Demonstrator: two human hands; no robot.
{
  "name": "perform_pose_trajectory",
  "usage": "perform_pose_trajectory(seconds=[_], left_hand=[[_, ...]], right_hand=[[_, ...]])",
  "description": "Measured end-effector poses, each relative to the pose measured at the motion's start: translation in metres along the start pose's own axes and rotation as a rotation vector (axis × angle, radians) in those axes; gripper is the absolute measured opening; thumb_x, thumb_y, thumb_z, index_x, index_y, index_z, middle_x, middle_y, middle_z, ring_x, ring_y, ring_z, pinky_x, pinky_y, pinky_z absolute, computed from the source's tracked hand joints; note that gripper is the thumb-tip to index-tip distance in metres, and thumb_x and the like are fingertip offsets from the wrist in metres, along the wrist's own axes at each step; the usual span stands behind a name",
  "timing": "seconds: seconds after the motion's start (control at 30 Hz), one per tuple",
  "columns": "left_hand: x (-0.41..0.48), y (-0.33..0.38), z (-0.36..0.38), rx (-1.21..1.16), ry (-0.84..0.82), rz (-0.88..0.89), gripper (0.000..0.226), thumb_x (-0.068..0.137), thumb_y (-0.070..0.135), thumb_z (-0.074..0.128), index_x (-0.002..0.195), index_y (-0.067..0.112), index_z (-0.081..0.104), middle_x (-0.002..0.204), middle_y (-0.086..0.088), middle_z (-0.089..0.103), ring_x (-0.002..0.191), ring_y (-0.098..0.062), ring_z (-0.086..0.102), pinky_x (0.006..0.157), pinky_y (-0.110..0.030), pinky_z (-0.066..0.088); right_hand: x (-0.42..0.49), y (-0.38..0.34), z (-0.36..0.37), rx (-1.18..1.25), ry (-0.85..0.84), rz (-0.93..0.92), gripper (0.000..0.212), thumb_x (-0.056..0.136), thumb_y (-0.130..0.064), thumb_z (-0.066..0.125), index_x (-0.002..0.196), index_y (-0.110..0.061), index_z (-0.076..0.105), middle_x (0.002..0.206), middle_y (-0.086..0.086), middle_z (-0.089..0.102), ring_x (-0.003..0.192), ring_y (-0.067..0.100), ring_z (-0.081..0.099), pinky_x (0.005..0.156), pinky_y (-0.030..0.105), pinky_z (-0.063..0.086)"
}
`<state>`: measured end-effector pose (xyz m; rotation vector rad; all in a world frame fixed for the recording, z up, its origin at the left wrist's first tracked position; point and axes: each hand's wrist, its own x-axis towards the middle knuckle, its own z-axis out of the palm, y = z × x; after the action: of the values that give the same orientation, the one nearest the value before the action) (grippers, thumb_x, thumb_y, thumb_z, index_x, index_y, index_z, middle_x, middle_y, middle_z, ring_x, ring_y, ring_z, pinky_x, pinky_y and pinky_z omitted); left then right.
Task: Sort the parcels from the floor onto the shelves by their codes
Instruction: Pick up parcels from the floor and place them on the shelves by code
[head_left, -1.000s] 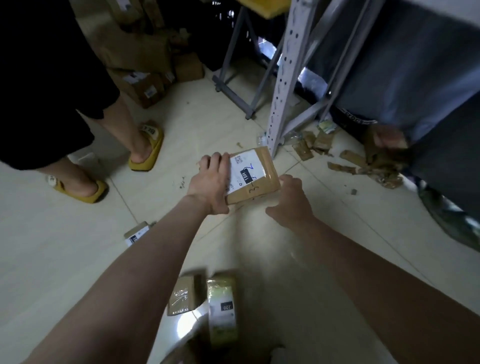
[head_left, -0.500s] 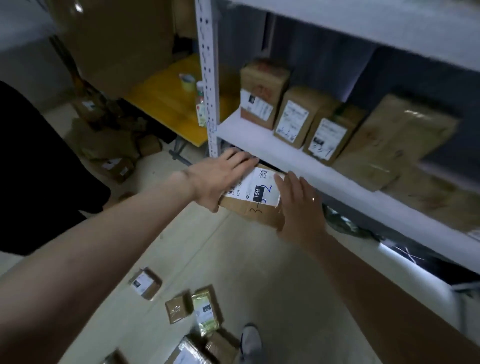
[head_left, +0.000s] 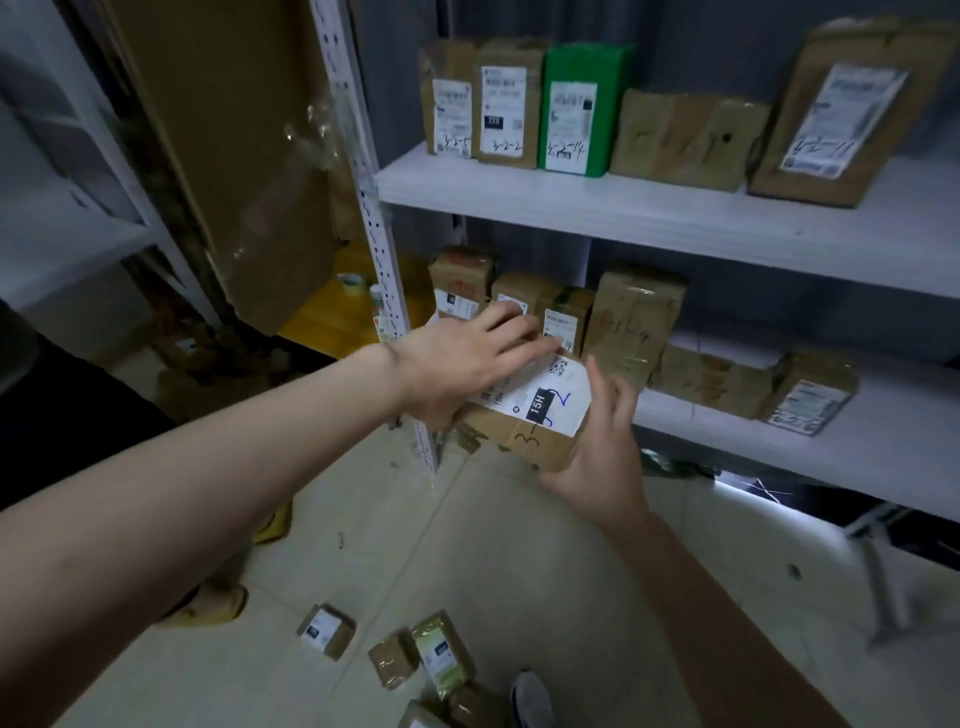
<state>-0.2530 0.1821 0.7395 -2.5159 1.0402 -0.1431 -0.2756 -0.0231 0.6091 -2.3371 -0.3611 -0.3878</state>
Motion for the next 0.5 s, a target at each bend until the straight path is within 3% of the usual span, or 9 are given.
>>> perform_pose_trajectory(seconds=[0.13, 0.27, 0.37, 0.5], left_hand=[[-0.005, -0.004, -0.053, 0.118, 0.049, -0.049, 0.132, 0.066, 0.035, 0.083, 0.155, 0.015, -0.013, 0.157, -0.012, 0.014, 0.144, -0.033, 0.014, 0.092, -0.033, 0.051], [-0.013, -0.014, -0.099, 0.205, 0.121, -0.133, 0.125, 0.071, 0.027, 0.076, 0.152, 0.006, -0.017, 0.161, -0.013, 0.008, 0.149, -0.034, 0.004, 0.110, -0.039, 0.041], [-0.018, -0.021, -0.139, 0.238, 0.173, -0.192, 0.128, 0.070, 0.032, 0.078, 0.152, 0.006, -0.017, 0.161, -0.013, 0.008, 0.149, -0.034, 0.002, 0.114, -0.048, 0.034], [-0.027, -0.028, -0.190, 0.278, 0.195, -0.181, 0.129, 0.068, 0.045, 0.080, 0.154, 0.011, -0.010, 0.158, -0.011, 0.013, 0.147, -0.032, 0.009, 0.110, -0.049, 0.040]], right_hand=[[0.018, -0.028, -0.041, -0.028, 0.088, -0.004, 0.131, 0.050, -0.030, 0.091, 0.155, -0.021, 0.012, 0.145, 0.002, 0.021, 0.118, 0.027, 0.052, 0.087, 0.038, 0.052], [0.036, -0.066, -0.080, -0.031, 0.182, -0.037, 0.126, 0.047, -0.030, 0.089, 0.152, -0.019, 0.020, 0.137, 0.002, 0.026, 0.115, 0.025, 0.049, 0.087, 0.041, 0.053], [0.043, -0.100, -0.103, -0.011, 0.273, -0.060, 0.125, 0.042, -0.033, 0.089, 0.148, -0.019, 0.025, 0.130, 0.002, 0.029, 0.109, 0.016, 0.038, 0.086, 0.038, 0.051], [0.042, -0.133, -0.134, -0.054, 0.344, -0.066, 0.125, 0.041, -0.045, 0.090, 0.146, -0.023, 0.025, 0.128, 0.002, 0.029, 0.099, 0.022, 0.051, 0.078, 0.035, 0.052]])
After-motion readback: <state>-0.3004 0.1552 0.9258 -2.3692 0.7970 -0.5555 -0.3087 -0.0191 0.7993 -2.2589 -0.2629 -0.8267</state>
